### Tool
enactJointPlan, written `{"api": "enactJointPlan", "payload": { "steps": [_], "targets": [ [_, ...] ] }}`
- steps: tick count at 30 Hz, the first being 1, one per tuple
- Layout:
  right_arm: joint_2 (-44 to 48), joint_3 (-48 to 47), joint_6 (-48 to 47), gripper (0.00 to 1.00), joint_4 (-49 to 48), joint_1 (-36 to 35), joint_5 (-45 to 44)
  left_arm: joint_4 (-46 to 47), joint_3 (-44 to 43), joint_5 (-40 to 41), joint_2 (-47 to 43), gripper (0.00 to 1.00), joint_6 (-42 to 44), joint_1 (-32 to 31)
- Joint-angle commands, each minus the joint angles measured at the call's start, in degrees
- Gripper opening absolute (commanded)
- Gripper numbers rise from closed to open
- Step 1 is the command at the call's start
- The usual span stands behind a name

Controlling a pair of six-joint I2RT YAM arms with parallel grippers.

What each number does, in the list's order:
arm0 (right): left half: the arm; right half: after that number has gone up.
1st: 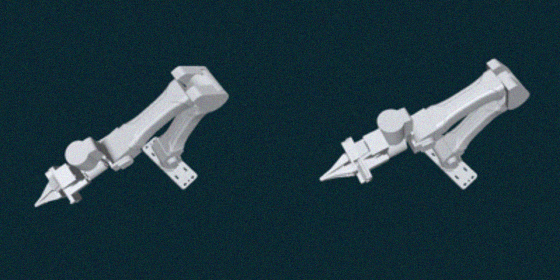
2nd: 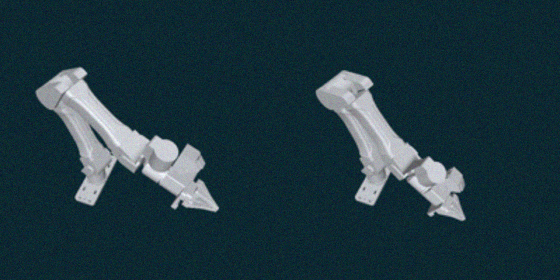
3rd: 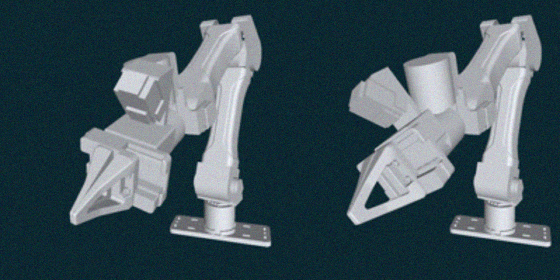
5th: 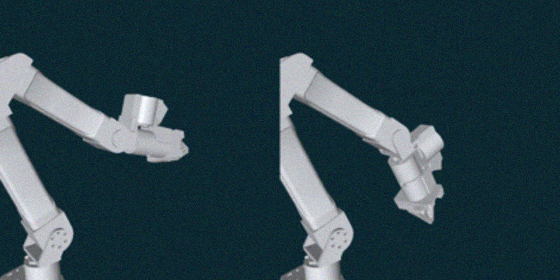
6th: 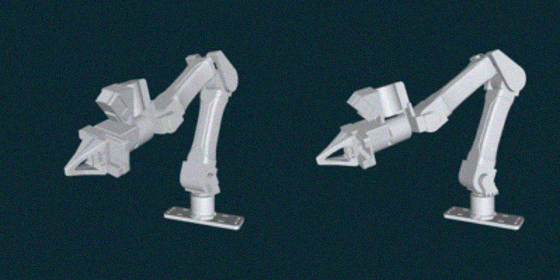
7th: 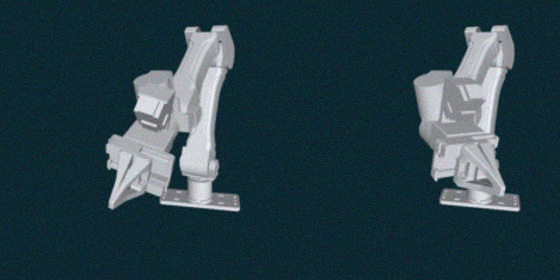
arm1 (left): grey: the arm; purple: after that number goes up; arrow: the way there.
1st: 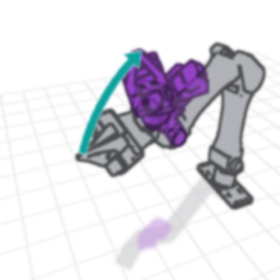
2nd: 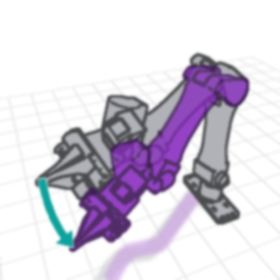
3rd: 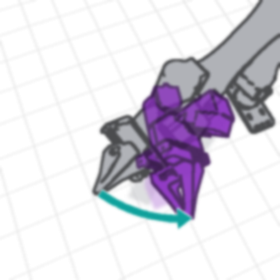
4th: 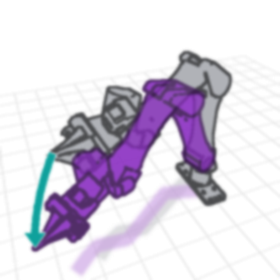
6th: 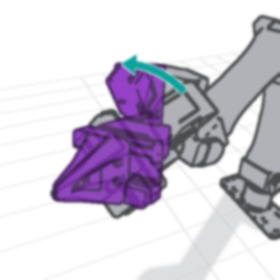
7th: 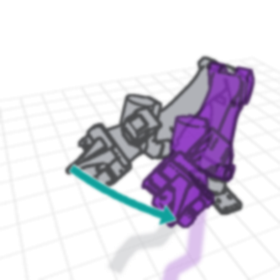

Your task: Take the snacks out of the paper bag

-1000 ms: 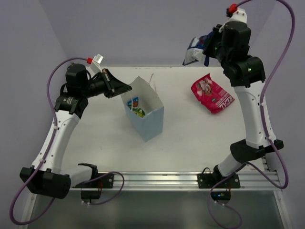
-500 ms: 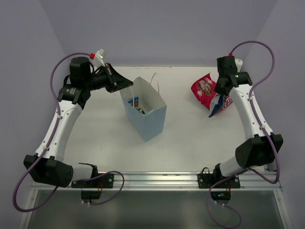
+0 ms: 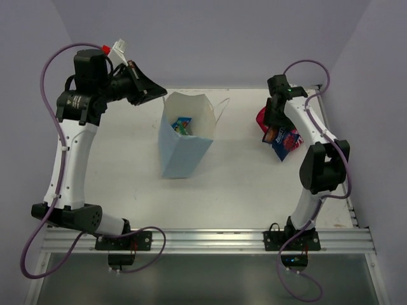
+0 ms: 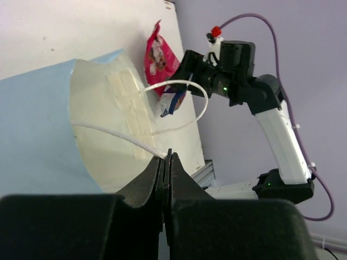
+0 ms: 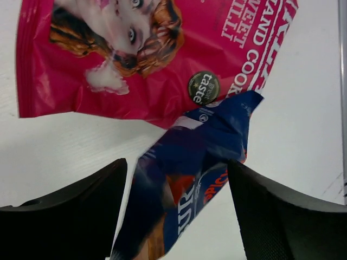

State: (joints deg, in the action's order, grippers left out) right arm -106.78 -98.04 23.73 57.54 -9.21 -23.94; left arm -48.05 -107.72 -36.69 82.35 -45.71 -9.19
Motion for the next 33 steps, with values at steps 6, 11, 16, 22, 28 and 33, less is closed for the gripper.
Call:
{"api": "enactJointPlan", "payload": {
  "steps": [6,11,16,22,28,33],
  "targets": [
    [4.7,-11.5,0.6,0.84,3.5,-4.4,9.5,-22.4,-9.6,12.0,1.9,0.0,9.7,2.5],
    [7.1,-20.8,1.7,0.84,5.7,-9.0,17.5,-23.7,-5.7,12.9,3.3,0.0,13.1,2.1],
    [7.5,-26.1,4.4,0.79,3.7,-9.6,35.1,-21.2,-5.9,12.3,8.5,0.0,14.5,-5.3],
    [7.2,-30.5,5.0,0.78,2.7,-11.8,37.5,-13.9,-7.8,11.5,13.6,0.0,10.7,-14.4],
    [9.0,-29.5,4.7,0.78,3.9,-11.2,37.0,-10.2,-10.5,9.2,16.3,0.0,9.0,-17.5],
    [9.0,-28.0,6.4,0.78,3.1,-9.7,42.1,1.6,-0.1,4.1,11.4,0.0,3.6,-19.2]
  ]
}}
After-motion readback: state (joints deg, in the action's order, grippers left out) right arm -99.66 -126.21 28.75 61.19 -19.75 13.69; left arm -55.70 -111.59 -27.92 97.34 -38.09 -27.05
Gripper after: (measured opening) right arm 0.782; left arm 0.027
